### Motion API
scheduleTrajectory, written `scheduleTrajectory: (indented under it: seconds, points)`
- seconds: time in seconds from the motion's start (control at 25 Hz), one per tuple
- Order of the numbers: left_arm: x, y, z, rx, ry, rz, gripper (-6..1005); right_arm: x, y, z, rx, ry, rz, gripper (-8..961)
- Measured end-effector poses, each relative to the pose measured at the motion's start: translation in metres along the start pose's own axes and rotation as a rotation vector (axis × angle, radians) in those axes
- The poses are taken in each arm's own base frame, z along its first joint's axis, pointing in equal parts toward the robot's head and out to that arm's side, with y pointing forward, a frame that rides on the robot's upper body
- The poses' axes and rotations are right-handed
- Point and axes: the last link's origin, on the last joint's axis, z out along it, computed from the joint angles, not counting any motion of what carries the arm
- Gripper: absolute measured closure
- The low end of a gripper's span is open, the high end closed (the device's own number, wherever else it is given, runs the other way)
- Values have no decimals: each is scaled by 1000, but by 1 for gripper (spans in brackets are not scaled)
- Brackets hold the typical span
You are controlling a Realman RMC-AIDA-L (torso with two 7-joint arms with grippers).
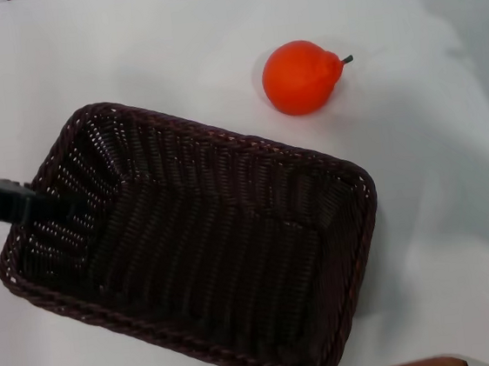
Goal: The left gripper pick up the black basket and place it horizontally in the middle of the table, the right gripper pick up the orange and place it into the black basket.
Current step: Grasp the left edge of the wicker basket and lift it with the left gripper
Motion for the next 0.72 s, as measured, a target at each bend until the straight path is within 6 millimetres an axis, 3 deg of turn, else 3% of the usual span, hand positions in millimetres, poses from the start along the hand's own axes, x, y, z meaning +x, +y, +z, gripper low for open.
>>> scheduleTrajectory:
  seconds: [0.28, 0.48, 0.72]
  points:
    - [-6, -3, 13, -24, -51, -21, 371, -1, 1, 2, -8, -10, -4, 10]
    - [-5, -6, 15, -14, -40, -31, 599, -2, 3, 4, -15, -19, -11, 11]
    - [-8, -9, 16, -24, -35, -65, 802, -2, 3, 5, -16, -21, -12, 11]
